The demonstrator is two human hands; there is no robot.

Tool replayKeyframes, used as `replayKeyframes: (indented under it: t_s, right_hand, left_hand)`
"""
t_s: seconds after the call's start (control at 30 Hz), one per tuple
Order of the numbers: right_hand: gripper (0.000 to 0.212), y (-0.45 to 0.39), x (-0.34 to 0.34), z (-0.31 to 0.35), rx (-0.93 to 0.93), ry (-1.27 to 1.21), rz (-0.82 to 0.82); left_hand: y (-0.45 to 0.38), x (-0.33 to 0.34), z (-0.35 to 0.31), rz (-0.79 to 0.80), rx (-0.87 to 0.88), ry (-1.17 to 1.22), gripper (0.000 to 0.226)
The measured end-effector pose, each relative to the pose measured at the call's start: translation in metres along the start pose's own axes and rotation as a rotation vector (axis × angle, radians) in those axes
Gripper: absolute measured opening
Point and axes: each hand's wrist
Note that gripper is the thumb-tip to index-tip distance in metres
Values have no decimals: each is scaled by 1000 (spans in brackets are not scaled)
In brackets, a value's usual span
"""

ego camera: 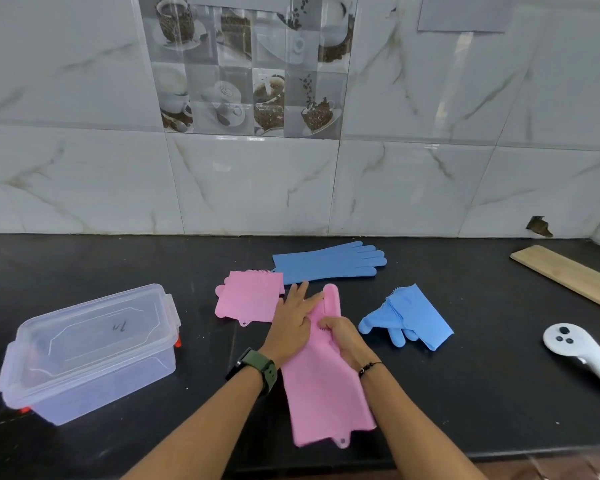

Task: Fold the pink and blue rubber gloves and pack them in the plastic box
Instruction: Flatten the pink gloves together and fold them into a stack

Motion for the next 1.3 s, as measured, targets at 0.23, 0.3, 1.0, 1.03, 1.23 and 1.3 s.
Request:
replayKeyframes:
  t_s: [0.23,0.3,1.0,1.03,1.23,1.3]
  right_hand:
    - [22,-6,-11,-12,-87,124,-216]
    - [22,-8,-11,-13,-93,105,-245]
    - [51,-31,0,-5,-451,1573,-310]
    - [46,-30,1,-6,-510,1646,-309]
    - [48,-30,-7,-24,-600,1654,23]
    - [50,-31,-13,-26,-557,1595,50]
  left_hand:
    - [14,32,27,92,-68,-258,45]
    - [18,38,31,148,-112,-321,48]
    - [3,44,16,257,-55,-520,60]
    - [4,46,18,240,-54,-549,61]
    - [8,56,23,160,-74,-626,68]
    - [8,57,22,154,-81,-617,70]
Point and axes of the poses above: each hand's wrist, its own y-axis away from the middle knuckle, its own x-axis out of the palm, z = x × y, and after that the axes turned 8 degrees about -x, right-handed
